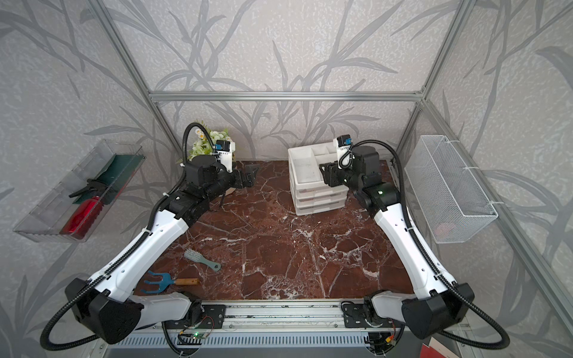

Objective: Take the postcards out of the drawer
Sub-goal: Adjust the storage box at the center of the board.

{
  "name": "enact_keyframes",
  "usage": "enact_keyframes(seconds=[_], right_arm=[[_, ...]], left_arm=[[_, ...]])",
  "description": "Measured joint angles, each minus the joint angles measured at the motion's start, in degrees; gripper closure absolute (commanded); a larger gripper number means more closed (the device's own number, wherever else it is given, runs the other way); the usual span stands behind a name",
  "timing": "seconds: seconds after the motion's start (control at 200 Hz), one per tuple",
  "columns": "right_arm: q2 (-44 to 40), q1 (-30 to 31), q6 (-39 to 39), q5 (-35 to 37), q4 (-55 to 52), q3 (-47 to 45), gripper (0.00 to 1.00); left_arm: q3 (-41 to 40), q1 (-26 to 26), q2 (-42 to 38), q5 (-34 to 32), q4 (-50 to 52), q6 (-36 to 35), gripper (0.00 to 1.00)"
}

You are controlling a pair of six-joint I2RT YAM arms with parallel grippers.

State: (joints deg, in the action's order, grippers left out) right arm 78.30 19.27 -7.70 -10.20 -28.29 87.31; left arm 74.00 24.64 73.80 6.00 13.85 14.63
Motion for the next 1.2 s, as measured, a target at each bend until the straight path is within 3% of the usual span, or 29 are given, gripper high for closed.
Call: enact_keyframes(seconds=[0.165, 0.46, 0.635, 1.2], right_arm=[[11.8, 2.8, 0.9, 1.2, -8.7, 14.1, 0.57], [26.9, 3.9, 2.1, 4.3, -22.3, 28.0, 0.7], [31.5, 3.9, 2.3, 6.3, -26.6, 33.4, 0.72], [39.5, 3.9, 4.2, 12.7, -34.0, 47.2, 0.66]], left_arm=[[0.7, 1.7, 0.4, 1.3, 3.5, 2.1, 0.01], [-0.9, 3.1, -2.6, -1.4, 4.8, 2.3, 0.01], [-1.3, 3.1, -5.9, -2.7, 5.4, 2.5, 0.01], [3.0, 3.2, -2.2, -2.6, 11.6, 3.5, 0.01]])
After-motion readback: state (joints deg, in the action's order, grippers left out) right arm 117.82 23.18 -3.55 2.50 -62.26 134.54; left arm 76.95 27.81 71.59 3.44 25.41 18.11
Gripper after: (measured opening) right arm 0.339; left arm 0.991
